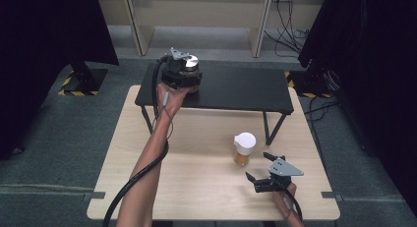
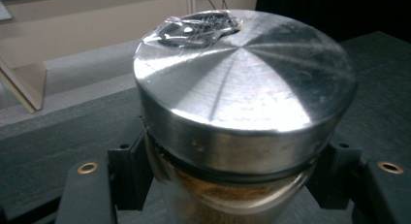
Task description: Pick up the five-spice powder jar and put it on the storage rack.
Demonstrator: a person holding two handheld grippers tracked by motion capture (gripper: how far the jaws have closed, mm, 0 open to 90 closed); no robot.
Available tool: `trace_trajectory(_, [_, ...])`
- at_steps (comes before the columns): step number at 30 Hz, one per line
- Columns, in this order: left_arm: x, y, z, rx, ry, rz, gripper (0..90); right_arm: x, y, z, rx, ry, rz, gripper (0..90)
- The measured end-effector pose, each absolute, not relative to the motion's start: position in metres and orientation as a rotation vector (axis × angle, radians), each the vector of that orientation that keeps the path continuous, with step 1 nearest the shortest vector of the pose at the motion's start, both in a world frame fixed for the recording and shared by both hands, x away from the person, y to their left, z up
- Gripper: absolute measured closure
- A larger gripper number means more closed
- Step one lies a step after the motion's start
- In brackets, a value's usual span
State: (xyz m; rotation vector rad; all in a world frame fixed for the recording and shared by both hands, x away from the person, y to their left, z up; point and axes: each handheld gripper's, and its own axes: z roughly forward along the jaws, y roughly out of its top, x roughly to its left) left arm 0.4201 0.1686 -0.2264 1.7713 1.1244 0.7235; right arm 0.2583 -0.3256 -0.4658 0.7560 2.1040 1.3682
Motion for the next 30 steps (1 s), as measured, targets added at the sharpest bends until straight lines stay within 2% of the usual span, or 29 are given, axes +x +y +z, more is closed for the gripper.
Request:
trace_trajectory(10, [0.421, 0.167, -0.243, 1.745, 1.123, 0.770, 29.5, 0.259, -0.327, -0.466, 0.771, 2.106, 1.380, 0.7])
trace_trajectory(13, [0.422, 0.167, -0.237, 1.774, 1.147, 0.751, 13.2, 0.259, -0.327, -0.466, 0.773, 2.105, 1.382, 0.7])
trace_trajectory(16, [0.420, 0.166, -0.231, 1.768, 1.172, 0.733, 3.9, 0.259, -0.327, -0.466, 0.775, 2.103, 1.382, 0.7])
trace_trajectory(21, [0.414, 0.167, -0.224, 1.756, 1.183, 0.733, 0.0, 0.259, -0.327, -0.466, 0.773, 2.104, 1.374, 0.7])
trace_trajectory(30, [0.395, 0.183, -0.221, 1.758, 1.127, 0.708, 0.0, 0.258, -0.327, -0.466, 0.777, 2.101, 1.375, 0.7])
